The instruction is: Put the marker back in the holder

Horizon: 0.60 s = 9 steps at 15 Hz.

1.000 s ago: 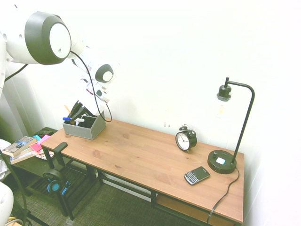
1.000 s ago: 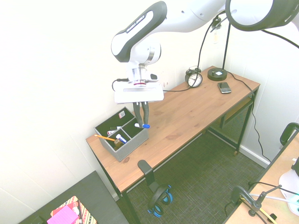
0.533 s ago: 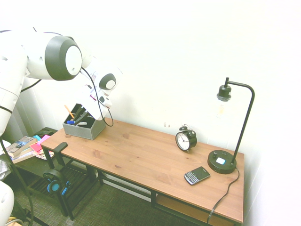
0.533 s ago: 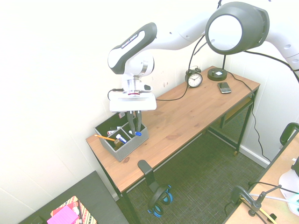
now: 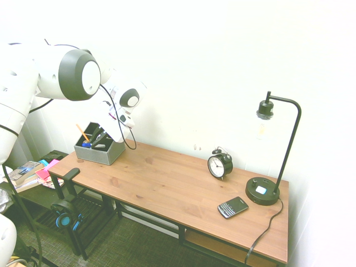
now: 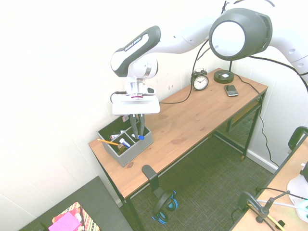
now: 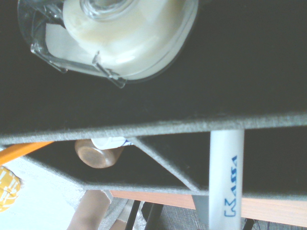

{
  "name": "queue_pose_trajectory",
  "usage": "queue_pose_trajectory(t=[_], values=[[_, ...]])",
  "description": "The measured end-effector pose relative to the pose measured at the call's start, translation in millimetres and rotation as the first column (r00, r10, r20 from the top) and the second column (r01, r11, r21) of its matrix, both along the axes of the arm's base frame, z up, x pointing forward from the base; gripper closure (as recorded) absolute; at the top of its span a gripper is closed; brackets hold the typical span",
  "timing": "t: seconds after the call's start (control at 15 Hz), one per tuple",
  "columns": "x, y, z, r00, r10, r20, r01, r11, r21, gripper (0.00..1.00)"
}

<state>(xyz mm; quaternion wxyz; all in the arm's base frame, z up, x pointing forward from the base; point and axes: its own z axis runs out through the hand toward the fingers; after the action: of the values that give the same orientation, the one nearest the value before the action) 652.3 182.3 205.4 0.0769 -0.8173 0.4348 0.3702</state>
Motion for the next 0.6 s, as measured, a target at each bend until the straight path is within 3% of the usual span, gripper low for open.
queue_pose_trajectory(t=[0.33, 0.47, 0.6], values=[[4, 1, 7, 1.0, 0.011, 0.022, -0.011, 1.0, -0.009, 0.0], [7, -3, 23, 0.995, 0.063, 0.072, -0.057, 0.995, -0.081, 0.0], [8, -16, 71, 0.982, 0.118, 0.147, -0.092, 0.981, -0.171, 0.0]])
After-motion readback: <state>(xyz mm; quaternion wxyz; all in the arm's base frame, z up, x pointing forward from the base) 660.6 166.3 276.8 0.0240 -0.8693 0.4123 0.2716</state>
